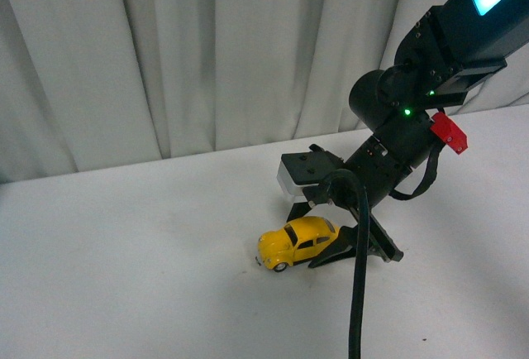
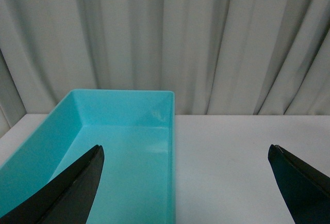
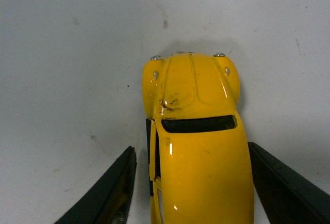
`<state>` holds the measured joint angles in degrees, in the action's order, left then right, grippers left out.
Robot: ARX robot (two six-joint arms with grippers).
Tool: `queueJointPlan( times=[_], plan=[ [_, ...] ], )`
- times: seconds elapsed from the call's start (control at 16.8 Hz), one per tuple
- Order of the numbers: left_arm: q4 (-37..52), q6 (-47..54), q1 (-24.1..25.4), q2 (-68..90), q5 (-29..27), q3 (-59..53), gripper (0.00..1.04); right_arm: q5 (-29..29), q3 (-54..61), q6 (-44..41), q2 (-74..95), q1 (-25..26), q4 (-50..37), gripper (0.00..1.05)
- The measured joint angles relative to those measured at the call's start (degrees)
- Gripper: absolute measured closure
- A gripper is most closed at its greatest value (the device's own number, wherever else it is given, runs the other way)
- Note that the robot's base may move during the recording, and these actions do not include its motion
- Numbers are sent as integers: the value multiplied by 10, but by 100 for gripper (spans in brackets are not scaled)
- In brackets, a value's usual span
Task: Wind up and store yellow beetle toy
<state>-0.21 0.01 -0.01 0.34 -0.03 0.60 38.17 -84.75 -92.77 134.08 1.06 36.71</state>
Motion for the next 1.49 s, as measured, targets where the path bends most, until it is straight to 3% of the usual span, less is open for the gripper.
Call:
queueJointPlan(
  times=[0.12, 0.24, 0.95, 1.49],
  plan=[
    [0, 0, 0, 0, 0, 0, 7, -4, 0, 22, 1, 0, -4, 53],
    [0, 0, 0, 0, 0, 0, 7, -2, 0, 37, 1, -3, -6, 62],
    [0, 0, 0, 0, 0, 0, 7, 18, 39, 89, -7, -3, -49, 62],
    [0, 0, 0, 0, 0, 0, 7, 36, 113, 16, -30, 99, -50, 62]
  ],
)
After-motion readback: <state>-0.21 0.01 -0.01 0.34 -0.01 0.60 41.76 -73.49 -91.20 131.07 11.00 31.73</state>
